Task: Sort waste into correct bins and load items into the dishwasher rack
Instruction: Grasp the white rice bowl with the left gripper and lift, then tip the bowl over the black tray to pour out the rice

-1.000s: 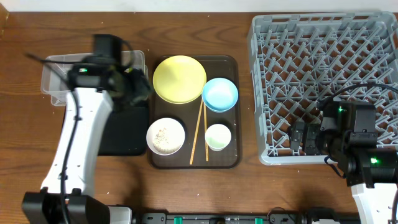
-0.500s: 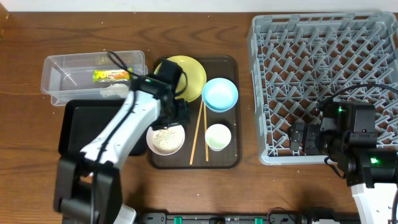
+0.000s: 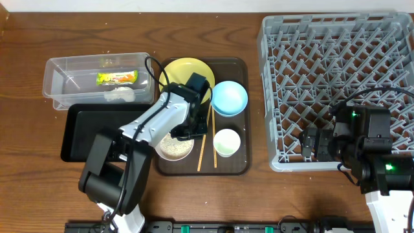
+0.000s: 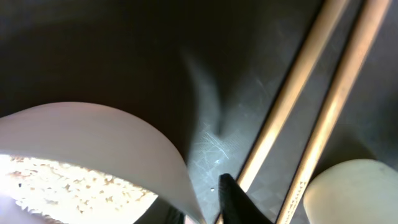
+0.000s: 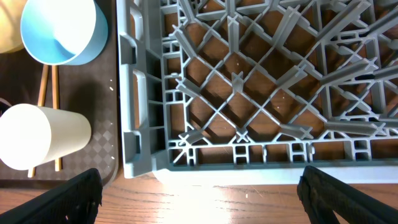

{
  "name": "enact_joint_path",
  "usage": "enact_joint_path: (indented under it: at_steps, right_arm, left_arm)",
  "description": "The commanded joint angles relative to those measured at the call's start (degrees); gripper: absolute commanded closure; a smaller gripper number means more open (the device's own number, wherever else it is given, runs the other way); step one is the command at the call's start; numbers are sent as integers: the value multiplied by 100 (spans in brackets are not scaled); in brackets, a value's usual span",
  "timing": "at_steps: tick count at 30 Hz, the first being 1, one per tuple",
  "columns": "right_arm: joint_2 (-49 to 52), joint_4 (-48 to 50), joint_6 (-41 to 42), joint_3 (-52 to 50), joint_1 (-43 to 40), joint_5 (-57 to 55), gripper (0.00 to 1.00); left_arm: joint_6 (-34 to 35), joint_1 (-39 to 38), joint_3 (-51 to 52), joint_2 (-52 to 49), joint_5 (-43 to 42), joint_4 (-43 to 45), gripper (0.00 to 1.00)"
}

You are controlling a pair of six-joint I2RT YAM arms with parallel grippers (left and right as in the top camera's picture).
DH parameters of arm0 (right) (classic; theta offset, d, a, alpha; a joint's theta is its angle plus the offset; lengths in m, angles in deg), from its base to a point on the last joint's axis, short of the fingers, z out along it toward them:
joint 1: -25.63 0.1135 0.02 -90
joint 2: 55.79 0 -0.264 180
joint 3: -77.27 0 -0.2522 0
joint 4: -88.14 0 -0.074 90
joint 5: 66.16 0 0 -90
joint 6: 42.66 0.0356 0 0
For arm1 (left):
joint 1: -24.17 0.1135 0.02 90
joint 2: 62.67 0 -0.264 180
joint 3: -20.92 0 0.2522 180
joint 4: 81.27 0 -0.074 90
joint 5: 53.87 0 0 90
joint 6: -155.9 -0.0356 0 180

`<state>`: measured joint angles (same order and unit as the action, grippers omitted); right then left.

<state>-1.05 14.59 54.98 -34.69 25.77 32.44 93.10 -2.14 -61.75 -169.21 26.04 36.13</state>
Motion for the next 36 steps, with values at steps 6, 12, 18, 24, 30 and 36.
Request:
enact_joint_path:
  at_steps: [6, 12, 18, 24, 30, 36]
  right_arm:
    - [-9, -7, 46, 109, 59, 48, 1]
    - [-9, -9, 46, 111, 59, 46, 1]
    - [-9, -7, 44, 111, 59, 46, 1]
    - [-9, -7, 44, 111, 59, 46, 1]
    - [-9, -4, 44, 111, 59, 46, 1]
    - [-9, -9, 44, 111, 59, 44, 1]
  left_arm:
    - [28, -31, 33, -46, 70, -81, 94]
    - [-109, -31, -151, 118, 72, -323, 94]
    - [-334, -28, -334, 920, 63, -470, 94]
    - [-837, 232, -334, 1847, -15, -675, 94]
    - [-1467, 1163, -334, 2179, -699, -787, 94]
    - [-2199, 2398, -212, 2103, -1956, -785, 94]
